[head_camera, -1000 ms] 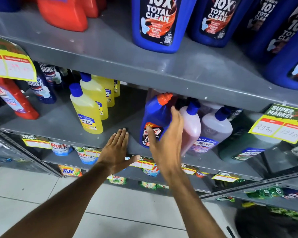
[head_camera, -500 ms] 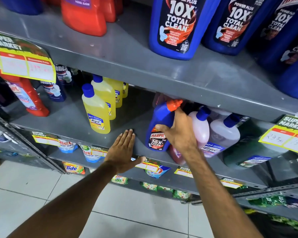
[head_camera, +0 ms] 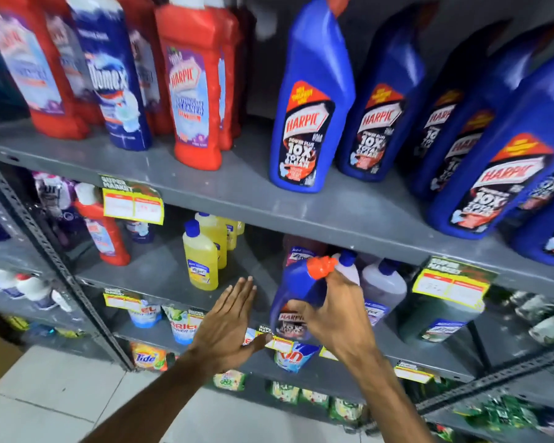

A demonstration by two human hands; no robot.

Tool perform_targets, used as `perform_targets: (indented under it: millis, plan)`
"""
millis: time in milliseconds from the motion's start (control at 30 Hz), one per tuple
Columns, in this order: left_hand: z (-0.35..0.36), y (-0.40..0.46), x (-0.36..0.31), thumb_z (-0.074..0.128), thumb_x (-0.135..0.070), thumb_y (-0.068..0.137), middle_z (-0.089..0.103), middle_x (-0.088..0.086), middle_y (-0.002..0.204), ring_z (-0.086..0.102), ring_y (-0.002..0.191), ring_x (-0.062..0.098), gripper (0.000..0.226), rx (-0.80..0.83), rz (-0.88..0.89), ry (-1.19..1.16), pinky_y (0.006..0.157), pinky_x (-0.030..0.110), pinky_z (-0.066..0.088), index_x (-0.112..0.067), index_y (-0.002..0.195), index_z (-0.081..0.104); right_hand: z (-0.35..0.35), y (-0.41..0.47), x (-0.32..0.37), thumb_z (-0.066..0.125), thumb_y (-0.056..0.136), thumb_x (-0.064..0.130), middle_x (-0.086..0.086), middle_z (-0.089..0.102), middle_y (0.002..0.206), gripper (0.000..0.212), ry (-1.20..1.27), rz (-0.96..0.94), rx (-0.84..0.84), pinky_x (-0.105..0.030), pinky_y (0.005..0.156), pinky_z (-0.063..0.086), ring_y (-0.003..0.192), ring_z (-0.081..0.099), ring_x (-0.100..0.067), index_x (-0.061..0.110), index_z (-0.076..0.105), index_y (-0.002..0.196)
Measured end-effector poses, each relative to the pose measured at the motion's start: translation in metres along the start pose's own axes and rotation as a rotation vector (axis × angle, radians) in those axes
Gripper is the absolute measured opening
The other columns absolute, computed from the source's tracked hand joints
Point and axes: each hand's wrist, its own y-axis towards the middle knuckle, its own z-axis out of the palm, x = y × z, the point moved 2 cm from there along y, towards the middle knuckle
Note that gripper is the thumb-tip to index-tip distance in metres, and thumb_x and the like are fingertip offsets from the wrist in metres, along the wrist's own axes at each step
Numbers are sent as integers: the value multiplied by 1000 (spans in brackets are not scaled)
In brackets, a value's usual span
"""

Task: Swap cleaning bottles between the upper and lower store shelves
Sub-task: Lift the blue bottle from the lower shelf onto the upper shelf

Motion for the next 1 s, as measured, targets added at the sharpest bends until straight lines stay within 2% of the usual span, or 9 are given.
perform_targets:
  millis: [133,233,300,433,500,600,800,933,1000]
  plan:
    - [-69,-10,-27,41,-68,104,6,16,177,8,164,29,93,-165,125,24,132,41,9,-2,165,17,-61,-20,35,86,68,54,15,56,79,46,-63,-107,-66,-27,67,38,77,62,-23,33,53,92]
    - [-130,1,-41,47,-64,103,4,14,178,5,165,31,95,-300,222,-16,133,45,8,-3,166,10,-114,-22,65,76,64,68,4,70,76,57,-126,-239,-150,-26,61,30,68,59,-27,26,62,99]
    - [-171,16,-44,46,-68,102,4,15,178,4,165,32,99,-376,243,-8,133,45,6,-3,166,9,-152,-19,87,79,63,67,2,65,69,61,-133,-337,-213,-25,59,24,60,51,-27,22,62,101]
    - [-232,49,-41,36,-78,100,2,20,176,0,165,32,108,-453,133,69,133,45,7,4,164,9,-219,-6,122,86,64,63,1,71,73,63,-119,-421,-308,-30,58,35,63,64,-26,21,63,106]
    - [-245,64,-36,24,-86,95,-1,21,176,-4,164,30,115,-394,40,92,134,44,5,5,164,9,-244,4,132,81,63,66,-1,76,79,66,-125,-422,-351,-40,67,50,71,69,-31,22,65,108]
    - [-249,84,-23,8,-96,84,-11,17,176,-10,164,25,127,-239,-89,69,133,38,-3,2,165,1,-268,30,137,87,64,63,-2,79,87,66,-132,-409,-377,-43,76,54,81,72,-34,21,69,111]
    - [-249,112,-9,15,-95,84,-12,15,176,-11,164,23,126,-40,-184,83,131,35,-8,-1,165,-6,-279,99,125,92,65,54,3,80,96,59,-129,-349,-346,-33,76,46,92,74,-27,20,73,109]
    - [-253,123,-9,10,-104,71,-11,14,177,-10,164,23,139,67,-181,79,131,35,-6,-3,165,-6,-279,134,116,94,65,49,19,68,80,47,-41,-299,-334,-3,66,40,77,60,-12,26,71,98]
    - [-252,124,-7,1,-108,62,-8,14,177,-6,164,23,148,84,-175,77,132,35,-3,-3,166,-4,-276,148,110,95,65,48,12,74,85,48,-32,-279,-326,-11,66,43,79,63,-14,22,73,100]
